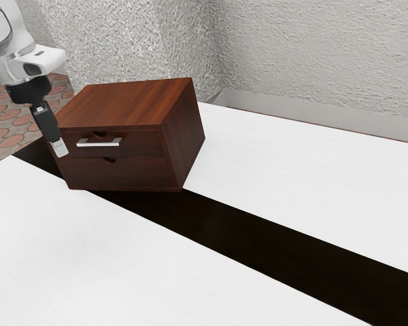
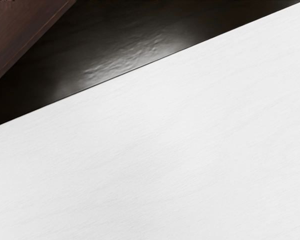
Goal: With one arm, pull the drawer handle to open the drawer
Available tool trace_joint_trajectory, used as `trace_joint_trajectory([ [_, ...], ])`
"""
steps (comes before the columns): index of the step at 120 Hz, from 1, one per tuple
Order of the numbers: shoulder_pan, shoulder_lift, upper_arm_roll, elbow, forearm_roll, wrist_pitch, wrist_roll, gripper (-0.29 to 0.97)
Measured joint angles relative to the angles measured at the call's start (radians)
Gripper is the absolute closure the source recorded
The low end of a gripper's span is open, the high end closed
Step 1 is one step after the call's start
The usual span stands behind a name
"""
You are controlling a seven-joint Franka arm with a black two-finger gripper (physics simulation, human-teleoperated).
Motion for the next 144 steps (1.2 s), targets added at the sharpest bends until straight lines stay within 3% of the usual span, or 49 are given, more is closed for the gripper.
trace_joint_trajectory([
  [20, -0.002, -0.004, 0.000, 0.001, 0.000, 0.000, 0.003, 0.00],
  [44, -0.015, -0.111, -0.003, 0.078, -0.002, -0.012, 0.004, 0.00],
  [63, 0.031, -0.127, -0.006, 0.111, -0.026, -0.014, 0.007, 0.00],
  [89, 0.075, -0.122, -0.029, 0.117, 0.188, -0.004, 0.021, 0.00],
  [104, 0.052, -0.126, -0.032, 0.117, 0.254, 0.008, 0.049, 0.00],
  [113, 0.080, -0.129, -0.095, 0.116, 0.271, 0.012, 0.068, 0.00],
  [130, 0.035, -0.152, -0.189, 0.087, 0.320, 0.017, 0.099, 0.00],
  [144, 0.052, -0.238, -0.355, -0.015, 0.393, 0.029, 0.119, 0.00],
])
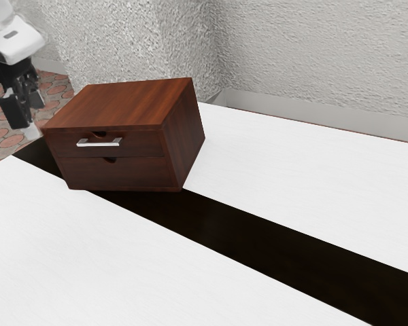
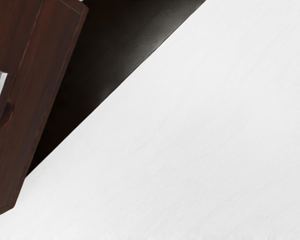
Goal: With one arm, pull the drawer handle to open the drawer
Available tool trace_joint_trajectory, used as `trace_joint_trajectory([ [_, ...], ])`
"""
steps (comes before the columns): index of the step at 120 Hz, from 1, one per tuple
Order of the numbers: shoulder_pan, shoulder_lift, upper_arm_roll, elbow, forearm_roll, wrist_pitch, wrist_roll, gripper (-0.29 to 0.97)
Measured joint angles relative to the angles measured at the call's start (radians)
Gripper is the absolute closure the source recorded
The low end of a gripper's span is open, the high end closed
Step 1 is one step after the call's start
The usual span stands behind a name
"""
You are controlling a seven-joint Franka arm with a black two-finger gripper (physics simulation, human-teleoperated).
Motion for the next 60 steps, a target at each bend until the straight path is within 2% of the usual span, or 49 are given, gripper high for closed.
trace_joint_trajectory([
  [10, 0.125, -0.087, -0.122, -0.105, 0.057, 0.028, 0.012, 0.00],
  [17, 0.171, -0.142, -0.163, -0.185, 0.093, 0.057, 0.019, 0.00],
  [25, 0.196, -0.193, -0.183, -0.262, 0.136, 0.098, 0.027, 0.00],
  [39, 0.242, -0.213, -0.219, -0.328, 0.197, 0.172, 0.041, 0.00],
  [60, 0.231, -0.213, -0.219, -0.434, 0.244, 0.316, 0.071, 0.00],
])
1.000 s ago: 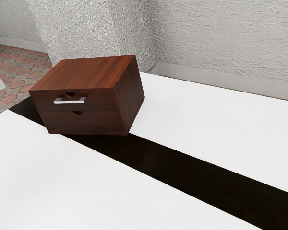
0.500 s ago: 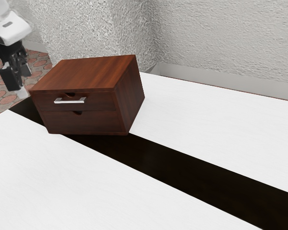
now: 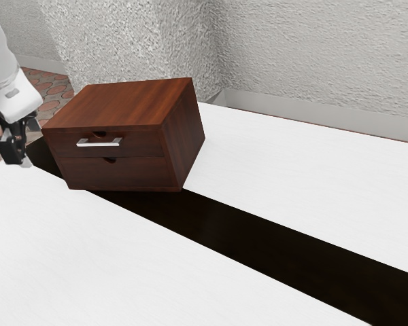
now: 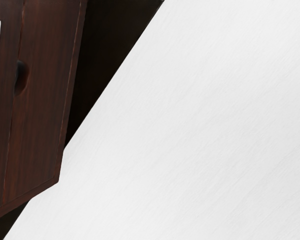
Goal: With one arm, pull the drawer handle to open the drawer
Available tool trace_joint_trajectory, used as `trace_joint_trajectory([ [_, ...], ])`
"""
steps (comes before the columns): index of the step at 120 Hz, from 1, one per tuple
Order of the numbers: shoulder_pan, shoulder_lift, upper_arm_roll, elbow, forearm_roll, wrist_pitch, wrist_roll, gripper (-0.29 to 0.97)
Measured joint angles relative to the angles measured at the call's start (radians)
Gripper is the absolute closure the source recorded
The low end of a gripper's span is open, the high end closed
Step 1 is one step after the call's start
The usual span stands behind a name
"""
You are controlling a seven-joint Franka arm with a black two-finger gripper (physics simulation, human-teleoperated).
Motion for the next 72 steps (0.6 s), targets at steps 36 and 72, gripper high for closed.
trace_joint_trajectory([
  [36, 0.005, 0.013, 0.064, -0.059, 0.011, 0.139, 0.032, 0.00],
  [72, 0.001, 0.093, 0.109, -0.062, 0.010, 0.227, 0.051, 0.00],
])
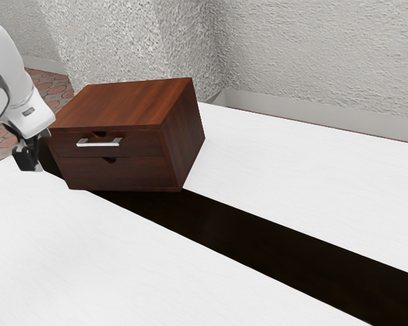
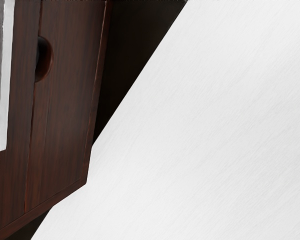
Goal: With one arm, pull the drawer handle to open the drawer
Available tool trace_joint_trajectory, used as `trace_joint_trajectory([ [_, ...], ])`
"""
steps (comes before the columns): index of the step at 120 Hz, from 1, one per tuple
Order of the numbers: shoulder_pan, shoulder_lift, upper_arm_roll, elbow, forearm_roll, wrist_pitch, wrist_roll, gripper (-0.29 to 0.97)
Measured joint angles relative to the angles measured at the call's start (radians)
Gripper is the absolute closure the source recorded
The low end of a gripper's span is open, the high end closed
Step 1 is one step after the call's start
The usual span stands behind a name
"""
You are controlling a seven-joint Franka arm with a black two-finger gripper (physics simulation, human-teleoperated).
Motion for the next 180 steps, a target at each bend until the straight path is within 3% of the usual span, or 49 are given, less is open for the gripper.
trace_joint_trajectory([
  [83, 0.007, 0.174, 0.035, 0.040, -0.073, 0.188, 0.023, 0.00],
  [135, 0.041, 0.228, 0.036, 0.038, -0.106, 0.259, 0.029, 0.00],
  [166, 0.091, 0.303, 0.032, 0.063, -0.196, 0.305, 0.052, 0.00],
  [180, 0.061, 0.352, 0.023, 0.096, -0.237, 0.315, 0.067, 0.00],
])
